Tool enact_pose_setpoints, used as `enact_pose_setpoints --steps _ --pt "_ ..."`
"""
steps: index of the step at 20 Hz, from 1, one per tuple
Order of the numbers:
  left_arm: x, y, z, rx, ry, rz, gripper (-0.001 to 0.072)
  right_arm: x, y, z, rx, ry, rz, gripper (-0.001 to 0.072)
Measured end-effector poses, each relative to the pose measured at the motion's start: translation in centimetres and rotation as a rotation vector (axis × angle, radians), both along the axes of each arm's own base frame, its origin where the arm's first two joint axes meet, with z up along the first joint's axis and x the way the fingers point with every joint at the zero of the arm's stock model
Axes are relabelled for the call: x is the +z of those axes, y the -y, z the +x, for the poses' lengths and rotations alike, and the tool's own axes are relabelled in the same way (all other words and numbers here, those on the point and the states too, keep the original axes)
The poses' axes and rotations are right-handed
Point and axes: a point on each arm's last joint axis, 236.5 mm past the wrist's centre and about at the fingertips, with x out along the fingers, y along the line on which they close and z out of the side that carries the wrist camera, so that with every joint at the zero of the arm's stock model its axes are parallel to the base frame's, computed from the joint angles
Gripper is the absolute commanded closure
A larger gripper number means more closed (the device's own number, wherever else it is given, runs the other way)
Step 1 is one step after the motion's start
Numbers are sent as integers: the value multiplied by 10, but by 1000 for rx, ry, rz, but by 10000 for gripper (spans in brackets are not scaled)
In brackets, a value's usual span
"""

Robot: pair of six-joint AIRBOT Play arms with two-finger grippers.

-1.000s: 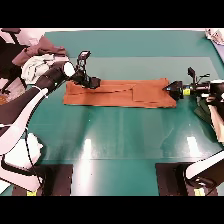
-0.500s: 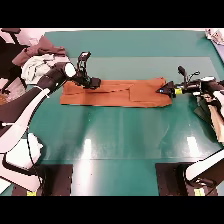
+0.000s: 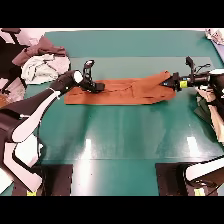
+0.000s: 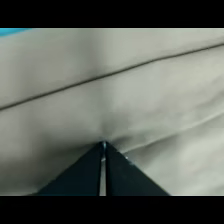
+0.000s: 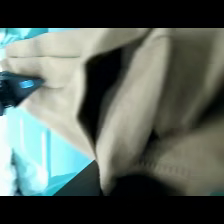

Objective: Fold the shirts.

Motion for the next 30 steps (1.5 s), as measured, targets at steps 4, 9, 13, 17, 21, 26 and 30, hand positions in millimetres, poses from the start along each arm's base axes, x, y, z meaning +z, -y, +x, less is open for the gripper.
enact_pose_setpoints --steps 4,9,13,17,21,26,30 --pt "-11 27 1 -18 37 -19 655 24 -36 -8 31 -15 10 688" --pt "-18 38 -4 -35 34 -21 655 78 -75 -7 56 42 17 688" --pt "-21 39 -9 -44 18 -16 655 129 -104 2 50 93 23 688" --pt "-22 39 -9 -44 17 -15 654 143 -141 3 94 58 25 688" --pt "-13 40 -15 -81 0 0 653 118 -181 -3 180 -32 -14 688" --pt "71 24 6 -110 87 -6 652 93 -221 -9 253 -89 -101 688" --pt "165 -32 33 -22 201 3 625 96 -267 -8 247 -68 -93 688"
